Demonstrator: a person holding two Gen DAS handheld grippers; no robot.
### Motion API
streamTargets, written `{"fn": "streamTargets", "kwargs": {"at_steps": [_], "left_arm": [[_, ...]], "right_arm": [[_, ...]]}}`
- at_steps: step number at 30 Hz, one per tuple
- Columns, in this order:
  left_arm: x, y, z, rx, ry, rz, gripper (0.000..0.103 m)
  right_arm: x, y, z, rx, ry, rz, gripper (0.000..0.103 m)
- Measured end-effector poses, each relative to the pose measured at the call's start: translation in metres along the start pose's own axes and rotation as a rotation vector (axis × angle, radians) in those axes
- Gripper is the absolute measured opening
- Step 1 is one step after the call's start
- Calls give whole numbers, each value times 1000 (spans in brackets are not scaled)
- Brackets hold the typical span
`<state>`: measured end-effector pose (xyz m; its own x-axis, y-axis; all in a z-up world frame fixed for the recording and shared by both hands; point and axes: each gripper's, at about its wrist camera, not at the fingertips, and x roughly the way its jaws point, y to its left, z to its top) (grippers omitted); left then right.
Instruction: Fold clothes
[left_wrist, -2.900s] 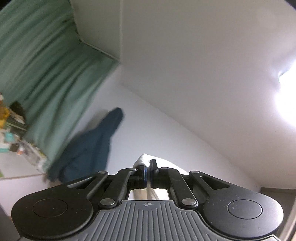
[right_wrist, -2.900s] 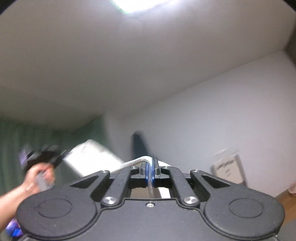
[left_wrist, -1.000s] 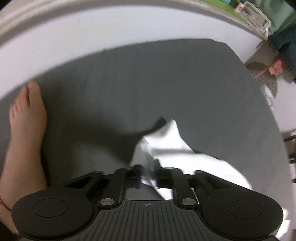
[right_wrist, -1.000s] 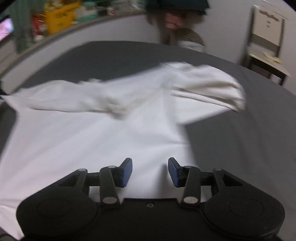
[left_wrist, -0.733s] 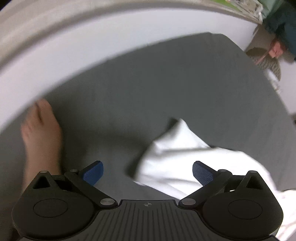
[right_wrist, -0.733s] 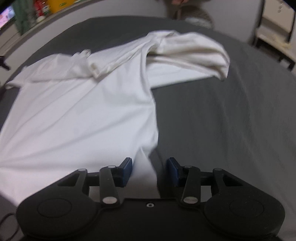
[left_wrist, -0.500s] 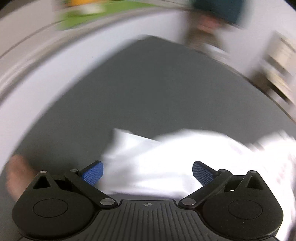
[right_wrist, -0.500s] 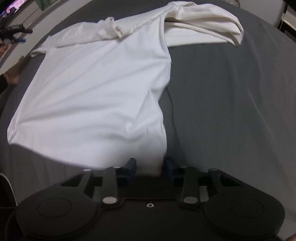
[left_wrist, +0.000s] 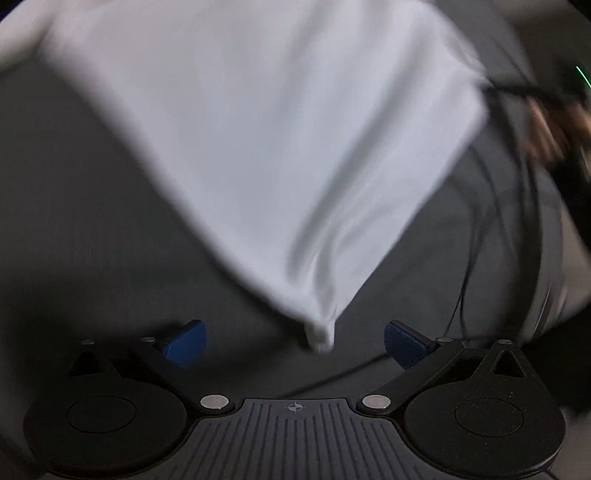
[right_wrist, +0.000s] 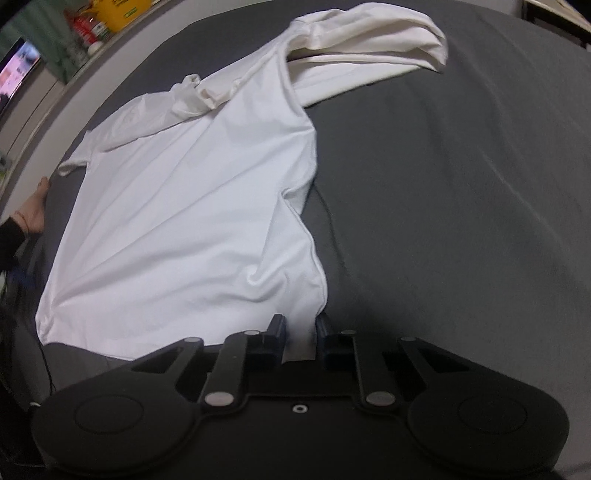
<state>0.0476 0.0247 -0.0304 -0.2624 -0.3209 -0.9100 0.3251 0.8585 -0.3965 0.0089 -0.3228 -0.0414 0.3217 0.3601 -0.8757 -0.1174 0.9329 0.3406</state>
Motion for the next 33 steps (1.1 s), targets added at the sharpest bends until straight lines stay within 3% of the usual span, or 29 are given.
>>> {"fn": "streamTargets", "kwargs": {"at_steps": [3, 5, 8, 10, 13, 14, 15, 16, 18, 23, 27, 29, 33], "left_arm": [[4, 19, -10, -163, -25, -34, 103], [9, 25, -12, -215, -32, -48, 102], [12, 17, -15, -185, -52, -70, 99], [16, 15, -14, -172, -60, -72, 82], [22, 10, -15, -131, -70, -51, 76], [22, 9, -15, -113, -74, -47, 69], [21, 8, -16, -99, -81, -49, 38], [21, 7, -16, -91, -84, -51, 16], [21, 6, -16, -64, -93, -67, 2], [8, -17, -15, 23, -135, -137, 2], [-23, -30, -17, 101, -226, -272, 2], [-31, -38, -21, 163, -217, -323, 2], [-21, -50, -32, 237, -120, -343, 2]], "right_arm": [[1, 1, -1, -6, 0, -9, 18], [3, 1, 1, -3, 2, -16, 18], [5, 3, 2, 4, -8, -19, 18], [6, 3, 2, 8, -20, -17, 18], [8, 4, 2, 13, -37, -15, 18], [9, 4, 2, 15, -43, -14, 18], [9, 4, 2, 17, -49, -14, 18], [10, 4, 3, 18, -54, -13, 14], [10, 4, 4, 28, -57, -9, 6], [-11, 6, 9, 5, -27, 35, 5], [-51, 2, 10, -36, 49, 127, 5], [-65, -7, 3, -14, 101, 147, 5], [-91, -28, -16, 49, 207, 176, 4]]}}
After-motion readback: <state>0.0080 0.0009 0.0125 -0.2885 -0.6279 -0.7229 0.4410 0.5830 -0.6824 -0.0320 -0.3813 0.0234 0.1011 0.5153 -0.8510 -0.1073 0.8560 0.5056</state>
